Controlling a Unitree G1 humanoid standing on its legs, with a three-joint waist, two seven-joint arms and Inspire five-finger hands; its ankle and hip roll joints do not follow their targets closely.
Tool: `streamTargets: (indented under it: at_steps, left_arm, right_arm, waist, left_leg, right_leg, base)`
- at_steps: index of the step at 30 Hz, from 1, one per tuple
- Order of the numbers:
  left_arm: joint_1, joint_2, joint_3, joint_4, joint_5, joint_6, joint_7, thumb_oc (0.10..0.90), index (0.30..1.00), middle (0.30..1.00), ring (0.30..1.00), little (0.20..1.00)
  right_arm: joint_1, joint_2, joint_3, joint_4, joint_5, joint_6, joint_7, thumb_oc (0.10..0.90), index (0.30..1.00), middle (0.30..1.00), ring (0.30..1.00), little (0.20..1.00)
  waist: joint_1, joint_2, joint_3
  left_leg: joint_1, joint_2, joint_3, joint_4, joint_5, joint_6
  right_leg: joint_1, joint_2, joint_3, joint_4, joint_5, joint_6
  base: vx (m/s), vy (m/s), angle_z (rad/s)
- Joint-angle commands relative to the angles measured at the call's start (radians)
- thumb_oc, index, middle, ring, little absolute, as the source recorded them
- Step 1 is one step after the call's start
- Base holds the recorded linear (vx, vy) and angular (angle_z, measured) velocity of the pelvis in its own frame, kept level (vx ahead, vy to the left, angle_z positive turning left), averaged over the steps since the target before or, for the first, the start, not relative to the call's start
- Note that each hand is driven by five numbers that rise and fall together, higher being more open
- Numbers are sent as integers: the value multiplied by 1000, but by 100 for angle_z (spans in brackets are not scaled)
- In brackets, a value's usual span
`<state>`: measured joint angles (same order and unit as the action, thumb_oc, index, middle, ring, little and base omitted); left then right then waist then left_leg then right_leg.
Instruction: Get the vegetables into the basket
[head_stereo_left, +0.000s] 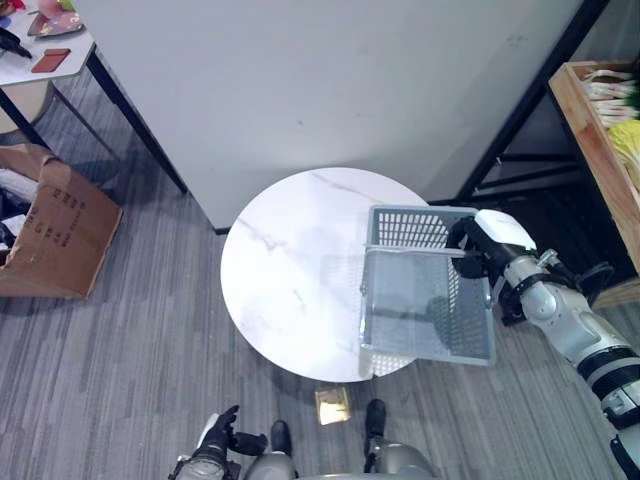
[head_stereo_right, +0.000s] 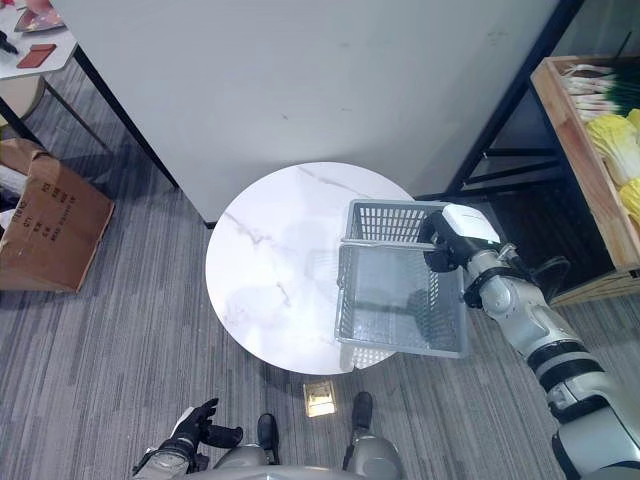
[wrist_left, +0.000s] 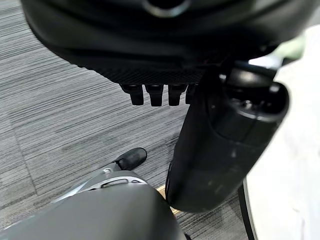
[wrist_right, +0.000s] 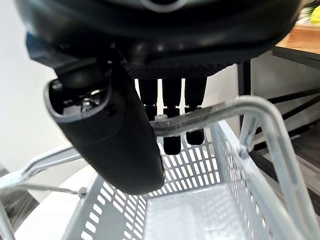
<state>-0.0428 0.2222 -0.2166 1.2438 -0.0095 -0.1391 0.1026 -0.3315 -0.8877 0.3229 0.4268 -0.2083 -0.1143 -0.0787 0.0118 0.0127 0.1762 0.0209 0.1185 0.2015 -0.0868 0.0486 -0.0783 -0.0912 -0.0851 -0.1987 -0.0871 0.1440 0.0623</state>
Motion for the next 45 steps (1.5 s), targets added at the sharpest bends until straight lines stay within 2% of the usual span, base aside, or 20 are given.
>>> streamTargets:
  at_steps: [1,9,13,20,23,24,25,27,29,31,32,33,34,36,38,40,41,42,43,45]
  left_arm:
    - [38,54,6,77,39,12,-12,900,1000,1000,1000,1000]
    - [43,65,45,67,53,12,-18,900,1000,1000,1000,1000]
    - [36,76,56,60,55,11,-15,900,1000,1000,1000,1000]
    - [31,98,64,46,76,8,-4,900,1000,1000,1000,1000]
    - [19,116,62,30,92,5,3,900,1000,1000,1000,1000]
    - [19,116,62,30,93,5,3,900,1000,1000,1000,1000]
    - [12,130,67,22,96,1,7,900,1000,1000,1000,1000]
    - [-2,147,67,14,104,3,19,900,1000,1000,1000,1000]
    - [-9,166,65,0,111,2,24,900,1000,1000,1000,1000]
    - [-13,181,70,-15,102,8,29,900,1000,1000,1000,1000]
    - [-13,181,70,-15,102,8,29,900,1000,1000,1000,1000]
    - [-10,184,78,-18,97,15,31,900,1000,1000,1000,1000]
    - [-8,185,81,-19,98,17,30,900,1000,1000,1000,1000]
    - [-3,185,84,-18,93,20,28,900,1000,1000,1000,1000]
    - [6,186,91,-19,96,21,24,900,1000,1000,1000,1000]
    - [8,186,93,-15,100,21,24,900,1000,1000,1000,1000]
    - [11,182,94,-5,104,24,22,900,1000,1000,1000,1000]
    - [8,179,92,-2,110,24,21,900,1000,1000,1000,1000]
    - [7,178,92,-2,110,24,21,900,1000,1000,1000,1000]
    - [1,164,85,6,119,24,16,900,1000,1000,1000,1000]
  right_arm:
    - [-64,-13,-125,-98,243,-92,-12,400,300,300,300,300]
    - [92,-26,-220,-322,297,-119,54,400,300,300,300,300]
    - [123,-6,-247,-337,319,-120,55,400,300,300,300,300]
    - [200,61,-307,-355,350,-120,43,400,300,300,300,300]
    - [247,93,-341,-358,333,-117,32,400,300,300,300,300]
    - [247,93,-341,-358,332,-117,32,400,300,300,300,300]
    - [261,109,-350,-357,319,-113,23,400,300,300,300,300]
    - [251,119,-344,-345,310,-110,12,400,300,300,300,300]
    - [236,122,-333,-342,295,-108,4,400,300,300,300,300]
    - [215,119,-316,-329,285,-105,0,400,300,300,300,300]
    - [214,120,-316,-329,285,-105,0,400,300,300,300,300]
    - [210,119,-313,-325,284,-105,-3,400,300,300,300,300]
    - [206,118,-310,-327,274,-105,0,400,300,300,300,300]
    - [200,117,-302,-335,271,-103,6,400,300,300,300,300]
    - [196,112,-296,-347,256,-101,8,400,300,300,300,300]
    - [202,114,-297,-357,256,-101,9,400,300,300,300,300]
    - [215,111,-302,-381,258,-103,15,400,300,300,300,300]
    - [224,107,-306,-394,255,-105,18,400,300,300,300,300]
    - [226,106,-308,-396,255,-105,18,400,300,300,300,300]
    - [257,92,-327,-425,260,-112,29,400,300,300,300,300]
  waist:
    - [-1,-93,-36]
    - [-12,-103,-32]
    - [-12,-115,-11]
    - [-22,-127,2]
    - [-40,-137,9]
    - [-39,-138,9]
    - [-52,-146,12]
    - [-63,-149,18]
    - [-54,-142,20]
    - [-31,-129,21]
    - [-33,-131,20]
    - [-19,-122,16]
    - [-13,-117,11]
    - [-7,-119,9]
    - [2,-132,1]
    - [3,-136,-2]
    - [0,-135,-10]
    - [-3,-133,-10]
    - [-2,-136,-6]
    - [-10,-124,-9]
  left_leg:
    - [15,22,-7,0,-10,-50]
    - [27,18,1,22,-25,-44]
    - [-20,10,-1,110,-59,-39]
    - [-44,-11,19,150,-91,-18]
    - [-33,-39,33,130,-97,6]
    - [-33,-40,35,128,-96,7]
    - [-26,-55,57,99,-88,16]
    - [-33,-55,80,85,-77,17]
    - [-41,-43,108,82,-73,24]
    - [-53,-20,145,88,-66,29]
    - [-57,-22,145,87,-62,30]
    - [-60,-12,176,93,-62,33]
    - [-63,-4,214,96,-57,38]
    - [-64,6,240,102,-56,33]
    - [-72,17,277,115,-48,21]
    - [-72,22,284,116,-43,15]
    - [-64,38,286,119,-50,-5]
    - [-67,47,291,119,-39,-14]
    - [-76,49,306,123,-19,-6]
    - [-81,69,298,108,15,-27]
  right_leg:
    - [33,-122,13,0,27,130]
    - [45,-127,20,8,18,131]
    - [40,-140,23,16,22,132]
    - [8,-167,43,50,44,151]
    - [-23,-190,69,77,108,177]
    - [-24,-190,70,77,109,178]
    - [-50,-198,96,73,185,198]
    - [-88,-198,111,68,245,200]
    - [-97,-199,95,80,211,200]
    - [-71,-205,10,146,129,188]
    - [-75,-207,10,146,131,188]
    - [-45,-216,-44,203,85,177]
    - [-33,-222,-66,266,51,169]
    - [-23,-221,-73,267,34,166]
    - [16,-219,-99,208,39,171]
    - [25,-208,-95,181,30,168]
    - [43,-187,-97,145,-4,174]
    - [48,-175,-101,125,-20,167]
    - [41,-176,-110,123,-7,155]
    - [52,-150,-118,92,-44,139]
  base:
    - [27,-8,-4]
    - [14,4,-3]
    - [-28,16,-1]
    - [-21,85,-9]
    - [-32,169,-21]
    - [-72,128,-10]
    - [-105,118,-11]
    - [-145,100,-27]
    - [-155,89,-80]
    - [-163,87,-66]
    - [-144,81,-37]
    - [-176,103,-68]
    - [-221,79,-92]
    - [-117,-33,-114]
    - [-82,-130,-87]
    - [2,-115,-38]
    - [21,-164,-33]
    - [-49,-180,-13]
    - [-109,-150,-8]
    - [-62,-177,-24]
